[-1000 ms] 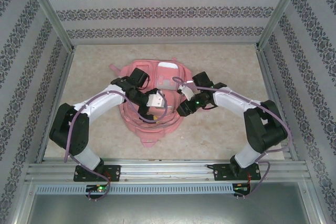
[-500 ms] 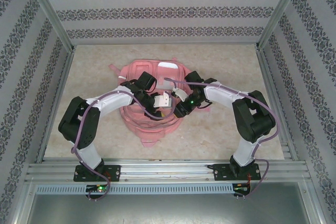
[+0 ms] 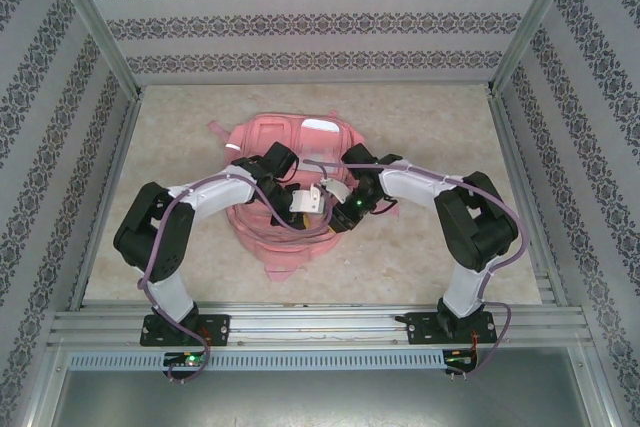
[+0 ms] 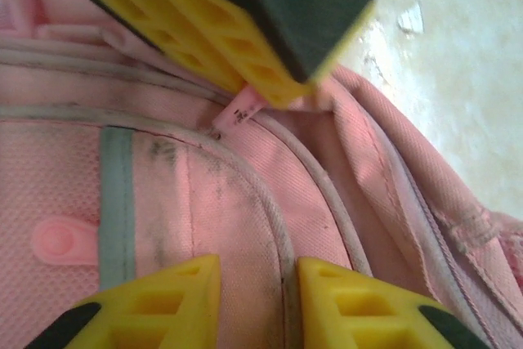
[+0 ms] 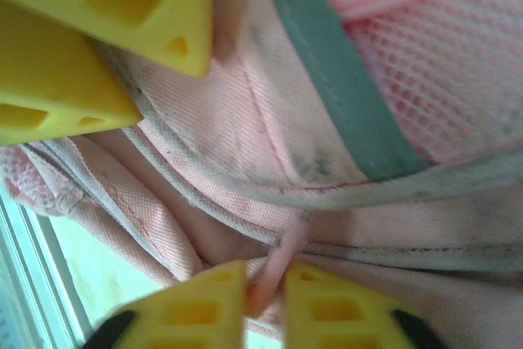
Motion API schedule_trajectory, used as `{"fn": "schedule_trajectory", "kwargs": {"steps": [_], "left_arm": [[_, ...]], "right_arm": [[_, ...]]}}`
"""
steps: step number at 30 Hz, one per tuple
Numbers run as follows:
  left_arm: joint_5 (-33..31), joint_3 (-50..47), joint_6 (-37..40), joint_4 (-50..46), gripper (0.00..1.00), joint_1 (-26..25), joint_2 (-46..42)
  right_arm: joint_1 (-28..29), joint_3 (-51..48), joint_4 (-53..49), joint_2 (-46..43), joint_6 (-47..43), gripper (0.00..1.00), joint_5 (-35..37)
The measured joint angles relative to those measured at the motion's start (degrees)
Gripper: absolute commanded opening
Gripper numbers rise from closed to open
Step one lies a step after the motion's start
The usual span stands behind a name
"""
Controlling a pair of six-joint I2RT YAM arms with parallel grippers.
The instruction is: Pack the student bag
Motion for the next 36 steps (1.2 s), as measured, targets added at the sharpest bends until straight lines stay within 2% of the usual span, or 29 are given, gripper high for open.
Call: {"fn": "schedule_trajectory", "kwargs": {"steps": [4,9,18,22,27,36], "left_arm": [[-0.5,0.6,2.2,-1.4,0.0,-0.1,0.7],[-1.2,1.1,4.2,-1.7,0.0,-0.3,0.6],[0.1,0.2,7.5,-0.7,0.0,-0.2,-1.5],[1.7,-1.5,9.0,0.7,0.0,0.7,-1.6],[2.9,-4.1,10.6,3.0,0.0,1.6,-2.8],[2.7,-5.9,15.0,3.8,0.0,2.3,-3.8]], "right_arm": [[-0.9,-1.6,1.0,-1.0,0.8,0.0,0.3],[-1.6,-3.4,2.4,-4.9,0.0,0.0,2.6],[-0.8,-7.2,9.5,-13.0,-6.6,0.0,11.4],[-0.7,-11.7,16.5,-15.4,-11.4,0.0,15.7],[-1.0,-16.9,24.3,-17.0,-17.2,0.0,16.3],[-1.0,-22.6,39.1,-17.2,-18.9,0.0,19.7]]}}
